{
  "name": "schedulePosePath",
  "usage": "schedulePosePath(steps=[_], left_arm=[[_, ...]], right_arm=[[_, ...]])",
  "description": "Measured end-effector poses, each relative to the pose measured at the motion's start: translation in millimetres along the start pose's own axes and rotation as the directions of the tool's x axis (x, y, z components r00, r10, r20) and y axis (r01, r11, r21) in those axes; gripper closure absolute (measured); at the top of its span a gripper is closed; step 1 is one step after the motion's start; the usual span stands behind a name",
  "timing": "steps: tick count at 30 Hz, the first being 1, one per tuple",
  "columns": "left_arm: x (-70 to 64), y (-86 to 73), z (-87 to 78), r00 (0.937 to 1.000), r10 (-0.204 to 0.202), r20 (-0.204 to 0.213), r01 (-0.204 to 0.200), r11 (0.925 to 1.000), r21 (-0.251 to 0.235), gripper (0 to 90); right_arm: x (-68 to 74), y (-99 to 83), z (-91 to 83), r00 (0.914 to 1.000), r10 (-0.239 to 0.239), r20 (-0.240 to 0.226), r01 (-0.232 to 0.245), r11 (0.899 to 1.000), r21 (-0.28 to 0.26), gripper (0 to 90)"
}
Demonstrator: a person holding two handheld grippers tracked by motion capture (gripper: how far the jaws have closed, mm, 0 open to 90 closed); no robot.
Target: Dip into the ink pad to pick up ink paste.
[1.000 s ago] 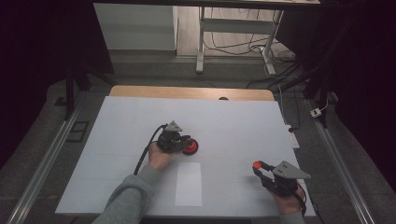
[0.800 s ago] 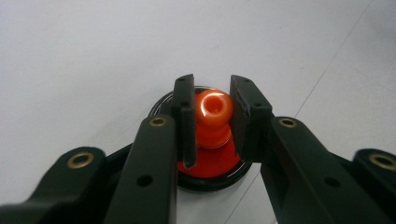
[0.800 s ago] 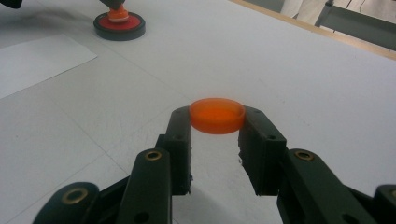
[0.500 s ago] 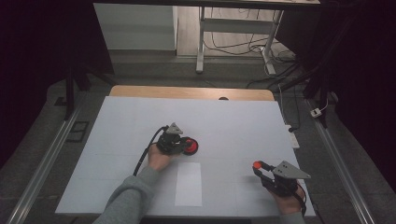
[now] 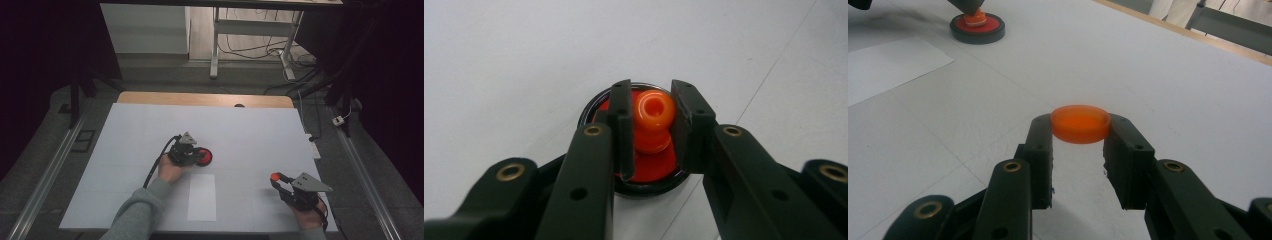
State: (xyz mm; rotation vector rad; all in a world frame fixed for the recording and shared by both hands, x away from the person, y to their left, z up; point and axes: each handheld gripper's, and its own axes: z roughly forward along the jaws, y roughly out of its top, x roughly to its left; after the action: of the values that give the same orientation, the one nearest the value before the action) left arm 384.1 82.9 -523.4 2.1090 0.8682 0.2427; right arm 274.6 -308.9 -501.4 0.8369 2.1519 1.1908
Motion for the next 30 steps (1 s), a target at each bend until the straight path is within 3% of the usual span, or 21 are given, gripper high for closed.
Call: schedulePosePath(steps=[18, 30], left_arm=[[-3.3, 2.9, 0.9, 0.9995, 0.021, -0.021, -0.021, 0.9995, 0.023, 72.7], [-1.7, 2.8, 0.7, 0.9998, 0.014, -0.011, -0.014, 0.9997, 0.021, 72.6]], right_arm=[[0.5, 0.8, 0.4, 1.0, 0.003, -0.007, -0.003, 1.0, -0.001, 64.5], [0.2, 0.4, 0.5, 1.0, 0.002, -0.003, -0.002, 1.0, 0.003, 64.5]])
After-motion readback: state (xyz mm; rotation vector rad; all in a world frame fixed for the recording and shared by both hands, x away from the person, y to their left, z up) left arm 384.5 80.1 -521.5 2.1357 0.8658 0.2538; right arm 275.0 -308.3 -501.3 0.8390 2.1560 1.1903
